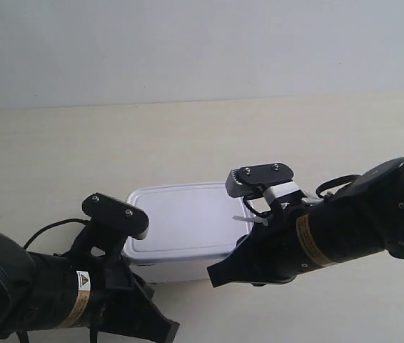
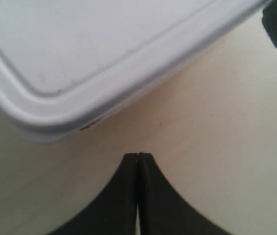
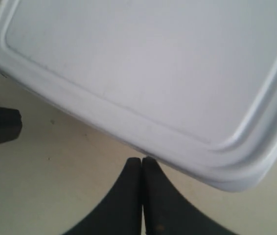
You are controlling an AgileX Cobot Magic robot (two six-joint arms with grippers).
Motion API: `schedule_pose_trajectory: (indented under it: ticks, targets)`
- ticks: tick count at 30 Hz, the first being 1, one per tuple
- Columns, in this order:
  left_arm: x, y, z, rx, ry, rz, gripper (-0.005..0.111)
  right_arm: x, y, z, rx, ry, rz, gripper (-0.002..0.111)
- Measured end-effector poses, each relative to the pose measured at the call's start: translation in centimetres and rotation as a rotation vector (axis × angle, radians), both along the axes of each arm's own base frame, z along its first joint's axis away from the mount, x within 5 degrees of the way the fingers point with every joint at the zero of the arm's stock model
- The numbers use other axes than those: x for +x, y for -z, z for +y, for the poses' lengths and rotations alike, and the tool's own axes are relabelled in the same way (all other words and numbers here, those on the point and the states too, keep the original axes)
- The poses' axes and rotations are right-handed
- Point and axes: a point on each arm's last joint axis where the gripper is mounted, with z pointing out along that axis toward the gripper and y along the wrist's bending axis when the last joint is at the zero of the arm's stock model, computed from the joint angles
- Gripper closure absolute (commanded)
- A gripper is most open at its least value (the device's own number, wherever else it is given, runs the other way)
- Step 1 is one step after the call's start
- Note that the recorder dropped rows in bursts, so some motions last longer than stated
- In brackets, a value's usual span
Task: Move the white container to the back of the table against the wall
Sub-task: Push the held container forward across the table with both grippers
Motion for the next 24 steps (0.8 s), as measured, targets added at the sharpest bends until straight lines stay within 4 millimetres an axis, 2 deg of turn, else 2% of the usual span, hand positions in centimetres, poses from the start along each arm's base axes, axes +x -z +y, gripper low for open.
schedule_pose_trajectory:
  ticks: [7, 12, 24]
  targets:
    - [0.7, -0.2, 0.6, 0.061, -0.056, -0.063, 0.107, 0.8, 0.0, 0.4, 0.003, 0.009, -0.007, 0.108]
    - [1.0, -0.7, -0.1, 0.028, -0.029, -0.065, 0.107, 1.3, 1.3, 0.7, -0.022, 0.016, 0.020, 0.108]
    - [2.4, -1.6, -1.1, 0.017, -0.037, -0.116, 0.107, 2.4, 0.7, 1.2, -0.006, 0.048, -0.010, 0.108]
